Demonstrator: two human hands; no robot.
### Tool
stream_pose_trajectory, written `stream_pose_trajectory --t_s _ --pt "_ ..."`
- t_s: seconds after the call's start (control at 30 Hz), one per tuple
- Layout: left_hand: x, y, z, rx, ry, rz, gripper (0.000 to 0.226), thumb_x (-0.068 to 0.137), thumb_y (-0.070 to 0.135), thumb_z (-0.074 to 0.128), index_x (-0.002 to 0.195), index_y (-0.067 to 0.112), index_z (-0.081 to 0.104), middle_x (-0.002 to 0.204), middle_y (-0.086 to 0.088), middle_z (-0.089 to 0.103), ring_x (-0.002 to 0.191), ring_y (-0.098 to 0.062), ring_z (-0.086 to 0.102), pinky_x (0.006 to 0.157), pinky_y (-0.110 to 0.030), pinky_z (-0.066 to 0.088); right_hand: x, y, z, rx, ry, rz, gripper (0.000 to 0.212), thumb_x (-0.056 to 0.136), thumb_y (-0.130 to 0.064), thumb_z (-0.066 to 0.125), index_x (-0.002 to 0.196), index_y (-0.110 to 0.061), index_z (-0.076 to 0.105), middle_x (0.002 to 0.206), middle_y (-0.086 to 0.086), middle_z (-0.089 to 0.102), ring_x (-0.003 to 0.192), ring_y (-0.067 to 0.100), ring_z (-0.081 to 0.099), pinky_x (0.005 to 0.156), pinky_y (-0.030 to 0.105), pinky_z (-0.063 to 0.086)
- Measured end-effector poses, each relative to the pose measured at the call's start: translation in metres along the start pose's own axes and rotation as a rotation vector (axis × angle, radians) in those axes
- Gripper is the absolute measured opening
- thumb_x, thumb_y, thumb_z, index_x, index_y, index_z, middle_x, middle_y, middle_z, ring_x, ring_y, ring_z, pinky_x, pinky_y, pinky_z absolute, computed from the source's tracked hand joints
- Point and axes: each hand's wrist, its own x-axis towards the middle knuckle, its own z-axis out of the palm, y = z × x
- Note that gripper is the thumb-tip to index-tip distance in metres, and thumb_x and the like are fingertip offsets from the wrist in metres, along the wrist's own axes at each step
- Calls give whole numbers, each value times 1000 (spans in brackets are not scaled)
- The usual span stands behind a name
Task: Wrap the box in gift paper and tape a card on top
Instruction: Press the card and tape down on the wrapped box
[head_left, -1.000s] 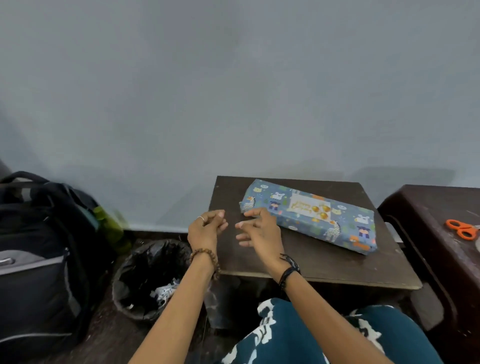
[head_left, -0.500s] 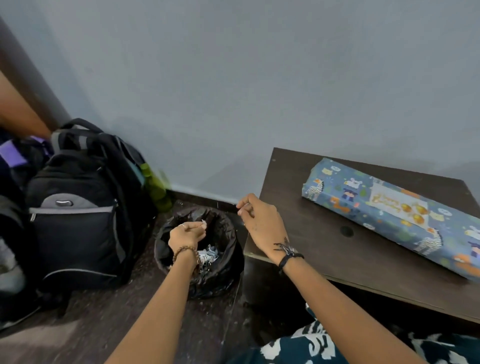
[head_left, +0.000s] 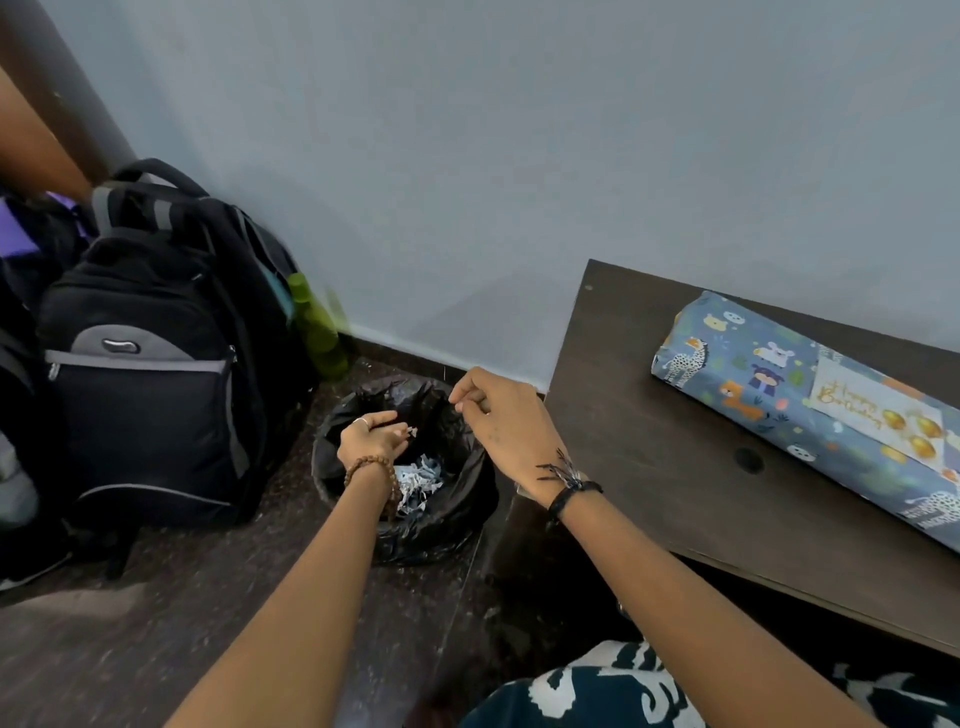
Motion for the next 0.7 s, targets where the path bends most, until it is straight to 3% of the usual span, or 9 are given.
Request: stream_pose_trajectory --t_s 0.1,0.3,0.47,0.6,0.7 --pt "2 -3 2 133 50 66 28 81 -14 58 108 -5 60 87 -17 61 84 -25 62 72 -27 52 0 3 2 111 47 10 15 90 -12 52 89 -22 63 82 -8 66 71 20 66 70 41 56" --pt "8 -3 4 295 56 133 38 73 -1 75 107 8 60 73 3 52 83 -17 53 77 -24 43 1 8 5 176 60 1 17 89 -12 54 85 -26 61 80 -6 67 68 18 66 66 42 56" --pt "25 -11 4 242 20 88 31 84 -14 56 113 -4 59 85 -12 62 88 -22 60 81 -29 50 3 9 6 196 66 6 20 88 -11 54 82 -29 59 77 -8 65 66 19 65 64 43 56" --pt "33 -17 3 297 -42 86 37 89 -16 38 117 1 54 104 -20 59 106 -29 59 94 -39 48 3 10 7 201 75 9 20 88 -11 55 81 -29 59 76 -8 65 65 18 65 64 42 57" --pt "32 -20 4 341 14 144 30 88 -8 52 115 5 56 103 -16 62 105 -29 60 93 -38 48 3 10 7 203 82 10 17 88 -11 55 83 -26 62 75 -8 65 64 17 65 64 42 57"
